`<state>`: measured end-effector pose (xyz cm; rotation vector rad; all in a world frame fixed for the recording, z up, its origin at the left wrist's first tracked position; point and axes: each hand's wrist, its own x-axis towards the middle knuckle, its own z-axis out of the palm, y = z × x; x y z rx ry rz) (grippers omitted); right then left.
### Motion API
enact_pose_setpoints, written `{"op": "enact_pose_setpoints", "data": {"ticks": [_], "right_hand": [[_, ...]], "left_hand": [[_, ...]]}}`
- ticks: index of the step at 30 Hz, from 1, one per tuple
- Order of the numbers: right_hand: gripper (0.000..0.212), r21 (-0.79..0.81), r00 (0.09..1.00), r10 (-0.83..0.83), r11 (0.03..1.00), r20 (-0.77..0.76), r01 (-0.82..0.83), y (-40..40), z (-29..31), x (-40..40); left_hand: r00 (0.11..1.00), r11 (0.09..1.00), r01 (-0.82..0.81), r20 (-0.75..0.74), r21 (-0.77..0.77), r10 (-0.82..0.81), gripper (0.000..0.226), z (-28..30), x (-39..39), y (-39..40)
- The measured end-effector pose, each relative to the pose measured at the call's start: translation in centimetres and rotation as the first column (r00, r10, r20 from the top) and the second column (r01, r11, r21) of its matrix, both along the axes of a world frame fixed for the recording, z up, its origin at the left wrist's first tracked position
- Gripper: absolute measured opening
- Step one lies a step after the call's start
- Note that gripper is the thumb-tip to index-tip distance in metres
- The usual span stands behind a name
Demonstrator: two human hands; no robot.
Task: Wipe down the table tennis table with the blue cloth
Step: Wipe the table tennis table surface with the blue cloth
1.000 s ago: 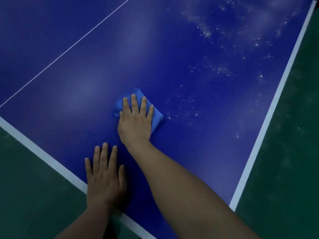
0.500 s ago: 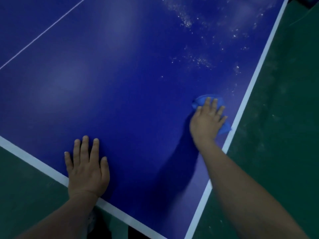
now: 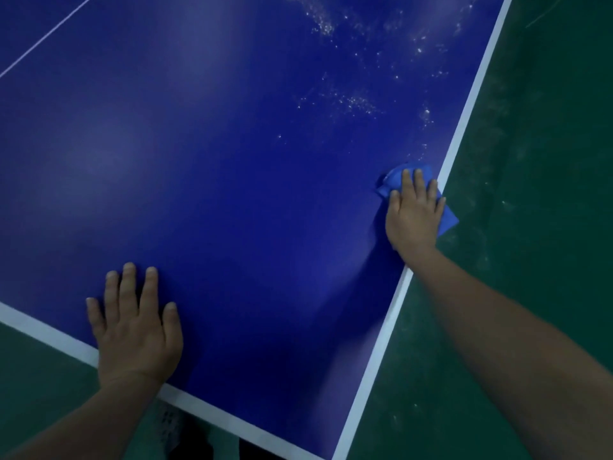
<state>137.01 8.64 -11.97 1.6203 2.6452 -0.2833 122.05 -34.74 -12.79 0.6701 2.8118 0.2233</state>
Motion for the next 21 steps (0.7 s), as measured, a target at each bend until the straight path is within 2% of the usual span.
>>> {"op": "enact_pose_setpoints", "data": {"ticks": [2, 5, 7, 9, 11, 14, 17, 19, 21], "right_hand": [[0.054, 0.025, 1.0, 0.016, 1.0, -0.001, -0.016, -3.7, -0.3, 0.6], [0.055, 0.036, 0.97, 0.241, 0.969, 0.037, -0.243, -13.2, -0.2, 4.0], [0.052, 0.012, 0.895, 0.444, 0.896, 0.033, -0.445, -17.8, -0.1, 6.7], [0.05, -0.005, 0.823, 0.566, 0.824, 0.036, -0.566, -17.1, 0.0, 7.5], [0.052, -0.005, 0.85, 0.525, 0.851, 0.047, -0.525, -13.5, -0.1, 6.1], [0.056, -0.004, 0.963, 0.27, 0.963, 0.012, -0.27, -7.5, 0.0, 2.3], [0.053, 0.001, 0.99, 0.143, 0.99, -0.022, -0.143, -6.5, -0.4, -0.6], [0.054, 0.02, 0.981, 0.196, 0.981, -0.015, -0.195, -9.7, -0.6, -0.5], [0.054, 0.034, 0.93, 0.367, 0.93, 0.001, -0.367, -14.7, -0.3, 2.0]], "left_hand": [[1.0, 1.0, 0.001, 0.003, -0.003, -0.001, 0.072, -0.1, 0.1, -0.1], [1.0, 1.0, -0.006, 0.007, -0.002, 0.006, 0.072, -0.2, 0.2, -0.1], [1.0, 1.0, -0.002, 0.007, 0.007, 0.002, 0.072, 0.0, 0.1, 0.0], [1.0, 1.0, 0.0, 0.009, 0.025, 0.0, 0.072, 0.2, 0.2, 0.1], [1.0, 0.999, -0.002, 0.009, 0.035, 0.002, 0.072, 0.4, 0.2, 0.2], [1.0, 0.999, -0.002, 0.005, 0.035, 0.002, 0.073, 0.4, 0.1, 0.3], [1.0, 0.999, -0.006, 0.001, 0.038, 0.006, 0.072, 0.3, 0.0, 0.2], [1.0, 0.999, -0.005, -0.005, 0.046, 0.006, 0.071, 0.2, 0.0, 0.0], [1.0, 0.999, -0.001, -0.01, 0.052, 0.001, 0.07, 0.2, 0.1, -0.2]]}}
